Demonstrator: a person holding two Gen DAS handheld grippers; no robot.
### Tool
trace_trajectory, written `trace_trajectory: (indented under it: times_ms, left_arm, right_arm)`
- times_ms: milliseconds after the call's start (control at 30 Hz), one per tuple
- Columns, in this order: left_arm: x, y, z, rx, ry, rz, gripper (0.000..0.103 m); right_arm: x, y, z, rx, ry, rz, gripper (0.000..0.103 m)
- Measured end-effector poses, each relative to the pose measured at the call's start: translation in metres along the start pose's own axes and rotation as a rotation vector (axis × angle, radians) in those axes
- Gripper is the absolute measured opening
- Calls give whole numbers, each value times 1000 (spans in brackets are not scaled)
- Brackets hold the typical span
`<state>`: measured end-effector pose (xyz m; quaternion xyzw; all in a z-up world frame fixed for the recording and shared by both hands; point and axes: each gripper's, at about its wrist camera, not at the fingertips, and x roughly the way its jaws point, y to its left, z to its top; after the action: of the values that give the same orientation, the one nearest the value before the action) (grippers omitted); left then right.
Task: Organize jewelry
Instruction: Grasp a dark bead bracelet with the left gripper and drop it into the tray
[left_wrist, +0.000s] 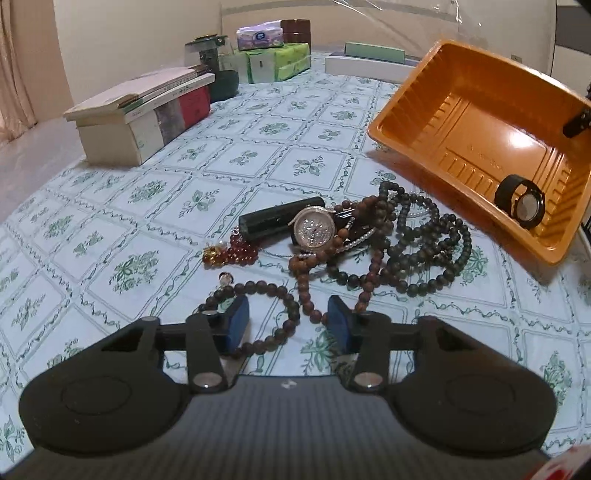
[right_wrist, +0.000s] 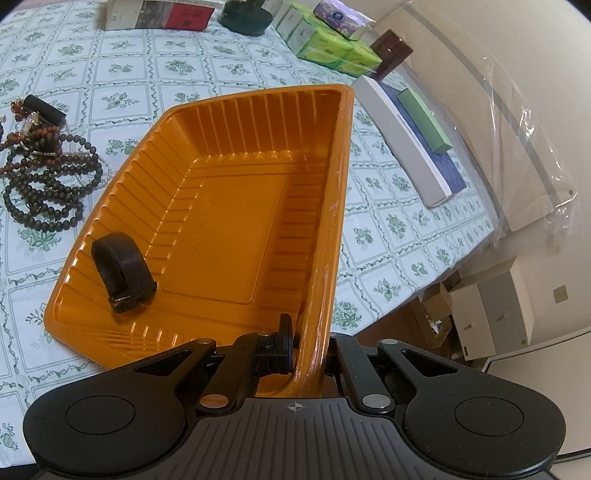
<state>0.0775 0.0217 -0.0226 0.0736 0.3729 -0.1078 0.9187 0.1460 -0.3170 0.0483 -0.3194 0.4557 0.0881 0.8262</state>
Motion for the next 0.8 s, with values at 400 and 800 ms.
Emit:
trace_trajectory:
  times_ms: [400,800]
  left_arm:
    - [6,-1,-5,149,51,-30,11]
    - [-24,-3,26,67,-20,-34,6]
  right_arm:
    - [1,1,0,1,1,-2,3]
    - [0,1,-2,3,1,-1,3]
